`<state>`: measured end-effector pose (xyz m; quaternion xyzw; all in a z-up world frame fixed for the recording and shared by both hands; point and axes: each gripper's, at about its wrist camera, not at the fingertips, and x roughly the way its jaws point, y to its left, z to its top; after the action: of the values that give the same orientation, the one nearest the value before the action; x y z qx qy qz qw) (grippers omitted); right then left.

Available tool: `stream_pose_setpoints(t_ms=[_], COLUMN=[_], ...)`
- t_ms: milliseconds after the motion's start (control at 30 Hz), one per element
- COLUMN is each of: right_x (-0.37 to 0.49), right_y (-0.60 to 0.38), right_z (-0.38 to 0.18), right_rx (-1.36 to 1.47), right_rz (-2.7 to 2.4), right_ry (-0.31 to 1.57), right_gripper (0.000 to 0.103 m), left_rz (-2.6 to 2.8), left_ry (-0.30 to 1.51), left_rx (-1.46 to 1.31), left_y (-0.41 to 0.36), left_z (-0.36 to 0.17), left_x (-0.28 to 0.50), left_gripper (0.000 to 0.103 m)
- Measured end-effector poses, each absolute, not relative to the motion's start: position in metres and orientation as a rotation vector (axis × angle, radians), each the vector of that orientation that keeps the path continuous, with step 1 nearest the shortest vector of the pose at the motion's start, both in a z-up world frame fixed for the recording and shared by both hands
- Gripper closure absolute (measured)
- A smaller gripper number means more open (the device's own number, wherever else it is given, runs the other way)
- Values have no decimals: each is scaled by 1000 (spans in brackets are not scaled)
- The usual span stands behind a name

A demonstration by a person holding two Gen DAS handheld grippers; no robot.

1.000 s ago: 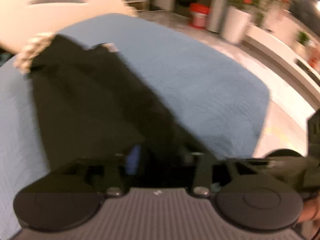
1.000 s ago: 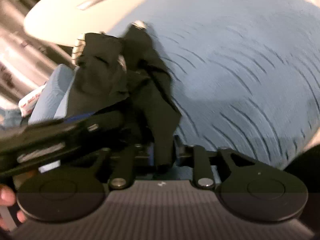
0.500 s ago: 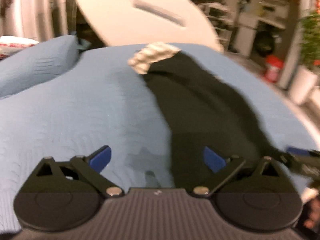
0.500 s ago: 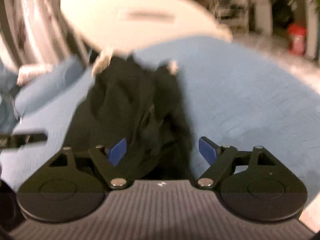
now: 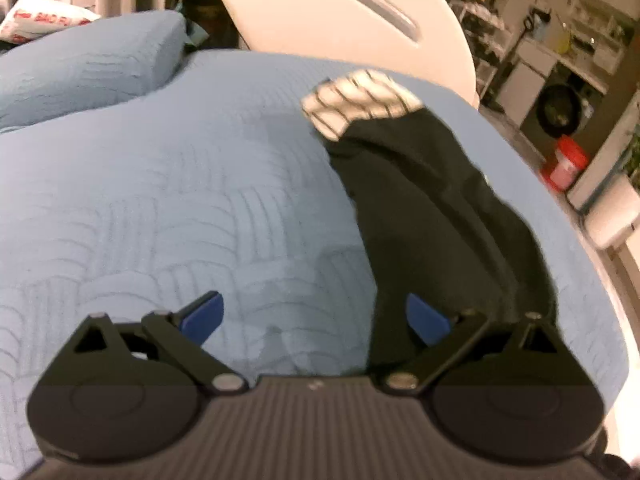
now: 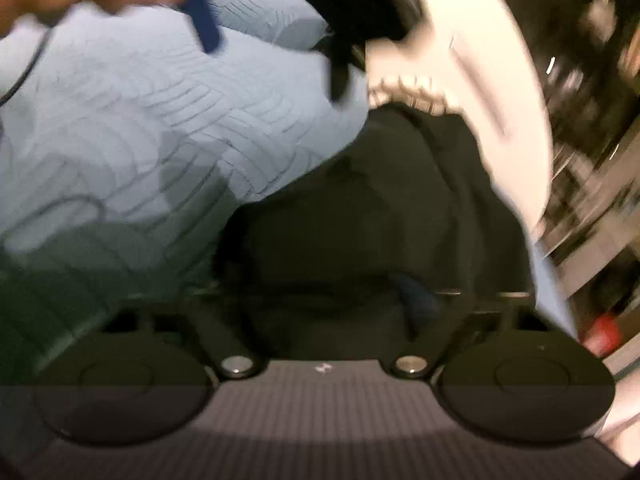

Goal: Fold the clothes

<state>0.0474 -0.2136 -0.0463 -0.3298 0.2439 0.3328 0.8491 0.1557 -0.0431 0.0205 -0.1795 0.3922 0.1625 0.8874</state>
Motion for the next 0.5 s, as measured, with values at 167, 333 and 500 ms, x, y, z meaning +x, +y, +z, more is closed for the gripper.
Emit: stream_pose_setpoints(t_ms=[167, 333, 500], right_x=[12, -21, -17], right_y=[-261, -293, -318], right_z=[-9, 14, 39], right_rx=[-650, -530, -442], right_rz=[947, 1033, 1105], right_ry=[652, 756, 885], right_gripper=[88, 80, 60], left_rz=[292, 304, 274], left_ry=[822, 878, 1066], left_rx=[-408, -175, 124], left_y=[-52, -100, -147], left_z=[23, 1, -47], left_x=[172, 245, 319], left_gripper=[3, 2, 3])
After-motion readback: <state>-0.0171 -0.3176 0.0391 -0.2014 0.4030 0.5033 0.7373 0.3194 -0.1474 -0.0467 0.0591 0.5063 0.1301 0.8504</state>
